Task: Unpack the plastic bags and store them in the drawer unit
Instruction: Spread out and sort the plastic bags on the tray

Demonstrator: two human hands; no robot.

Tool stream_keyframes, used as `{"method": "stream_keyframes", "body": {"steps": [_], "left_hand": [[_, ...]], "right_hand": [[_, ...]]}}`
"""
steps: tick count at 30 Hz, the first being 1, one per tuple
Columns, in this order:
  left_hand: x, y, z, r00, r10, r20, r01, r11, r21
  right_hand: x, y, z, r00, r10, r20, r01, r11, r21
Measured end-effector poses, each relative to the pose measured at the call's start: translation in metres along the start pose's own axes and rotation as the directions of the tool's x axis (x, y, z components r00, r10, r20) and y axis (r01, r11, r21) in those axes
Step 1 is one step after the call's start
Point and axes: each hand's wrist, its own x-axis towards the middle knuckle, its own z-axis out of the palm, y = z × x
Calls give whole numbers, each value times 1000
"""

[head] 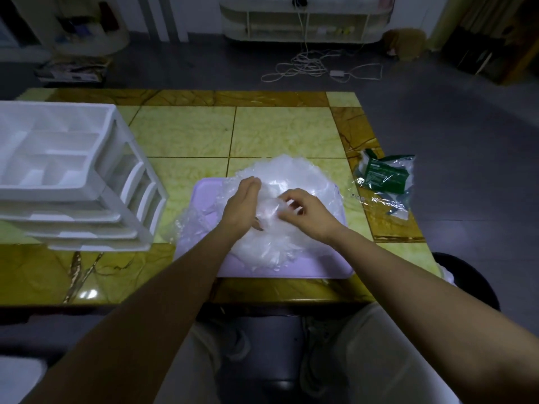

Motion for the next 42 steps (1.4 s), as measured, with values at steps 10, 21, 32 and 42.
{"method": "stream_keyframes", "body": {"steps": [10,21,32,42], "left_hand": [[-5,5,-11,970,-227,84,240,945,-221],[-2,-3,-10,988,-139,-61,120,960,-252],[-1,3,-12,831,477,-285,-416,874,250],[-6,-26,-4,891,418,177,-452,778,436]], "right_hand": [[-9,-11,-9,931,364,18,-221,526,821],[-3,5,-13,671,735,-99,-407,477,779],[-8,0,-2,707,705,-62,-407,476,780],[-9,2,-11,735,654,-176,-489,692,530]]}}
